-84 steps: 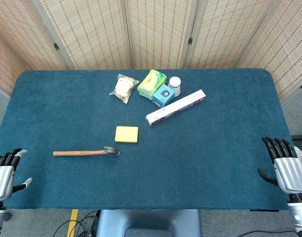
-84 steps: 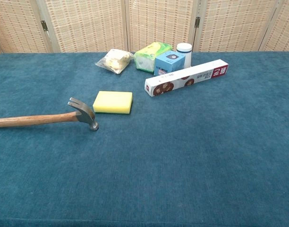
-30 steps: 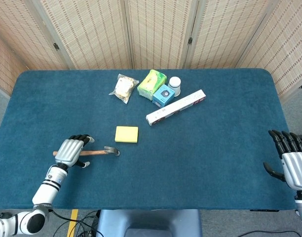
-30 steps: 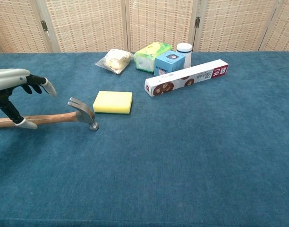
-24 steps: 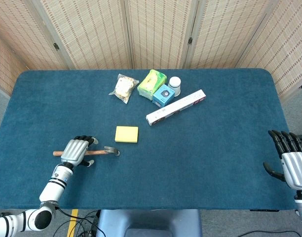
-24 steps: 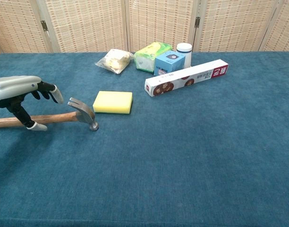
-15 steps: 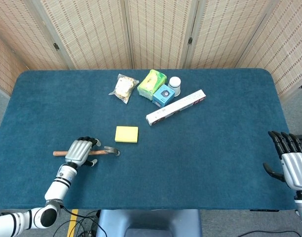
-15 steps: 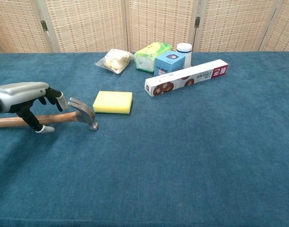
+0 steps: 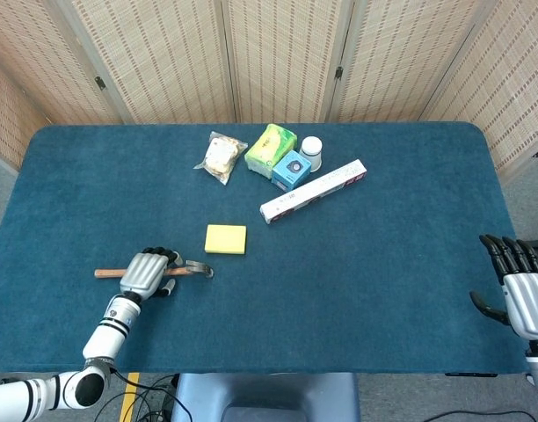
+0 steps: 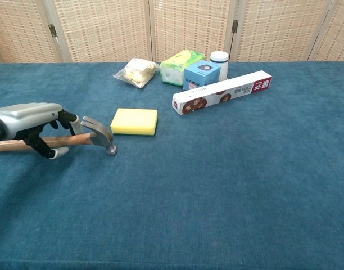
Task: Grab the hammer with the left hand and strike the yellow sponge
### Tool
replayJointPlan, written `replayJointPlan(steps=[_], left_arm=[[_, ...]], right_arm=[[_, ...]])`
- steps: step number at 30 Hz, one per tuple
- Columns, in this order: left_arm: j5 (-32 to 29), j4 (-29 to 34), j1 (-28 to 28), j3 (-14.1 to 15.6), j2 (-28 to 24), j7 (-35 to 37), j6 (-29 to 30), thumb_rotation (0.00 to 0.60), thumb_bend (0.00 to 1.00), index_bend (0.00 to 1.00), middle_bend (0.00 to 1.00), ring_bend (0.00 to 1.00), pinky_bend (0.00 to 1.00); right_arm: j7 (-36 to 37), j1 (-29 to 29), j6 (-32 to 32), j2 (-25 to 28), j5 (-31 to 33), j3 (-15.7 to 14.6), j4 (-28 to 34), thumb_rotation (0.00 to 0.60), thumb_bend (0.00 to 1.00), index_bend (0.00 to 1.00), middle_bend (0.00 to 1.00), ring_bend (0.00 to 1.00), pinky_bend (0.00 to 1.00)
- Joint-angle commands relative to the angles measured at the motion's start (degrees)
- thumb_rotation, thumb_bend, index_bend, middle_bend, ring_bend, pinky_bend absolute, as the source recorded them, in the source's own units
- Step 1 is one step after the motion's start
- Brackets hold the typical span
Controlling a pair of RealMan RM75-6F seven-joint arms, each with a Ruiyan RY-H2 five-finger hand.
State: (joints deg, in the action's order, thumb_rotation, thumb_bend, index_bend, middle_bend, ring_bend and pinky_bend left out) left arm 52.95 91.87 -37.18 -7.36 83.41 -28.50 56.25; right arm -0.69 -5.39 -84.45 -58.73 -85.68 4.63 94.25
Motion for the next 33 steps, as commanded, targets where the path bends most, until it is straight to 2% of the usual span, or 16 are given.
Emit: replayJointPlan(steps=[1,13,21,29,33], left_arm=[[0.05,0.13,-0.04,0.37,-0.03,0.03,0.08,0.6,0.47,0.37,0.35,0.25,0.25],[0.3,-1.14,-0.21,1.17,0.8,0.95,0.46,0.6,0.57,0.38,0.36,0.25,0.25],[0.59,-0.78,-0.28,1.59,0.82,0.69,1.12,0.6,0.58,0.4,0.38,0.25,0.25],[0.42,-1.62,-0.13,1.86,1.27,0.65,1.7,0.6,0.58,0.46,0.47,0.33,0.26],[0.85,-2.34,-0.01,1.82,1.68,1.22,2.02,0.6,0.58,0.49,0.51,0.42,0.26]], right_arm=[[0.03,0.04,-0.02,-0.04,0.05,-0.01,-0.04,0.6,0.18,0.0,0.1,0.07,0.09],[0.47,0.14,0.2,0.05,-0.22,-0.38,0.05,0.6,0.19,0.0,0.1,0.07,0.09],[1.12,-0.01,0.6,0.01,-0.53,-0.6,-0.05,0.6,0.19,0.0,0.1,0.07,0.09],[2.02,0.04,0.72,0.24,-0.8,-0.85,-0.01,0.6,0.19,0.0,0.1,0.07,0.09],[2.15,0.03,0.84,0.31,-0.93,-0.97,0.05,0.6,0.2,0.0,0.1,0.07,0.09]])
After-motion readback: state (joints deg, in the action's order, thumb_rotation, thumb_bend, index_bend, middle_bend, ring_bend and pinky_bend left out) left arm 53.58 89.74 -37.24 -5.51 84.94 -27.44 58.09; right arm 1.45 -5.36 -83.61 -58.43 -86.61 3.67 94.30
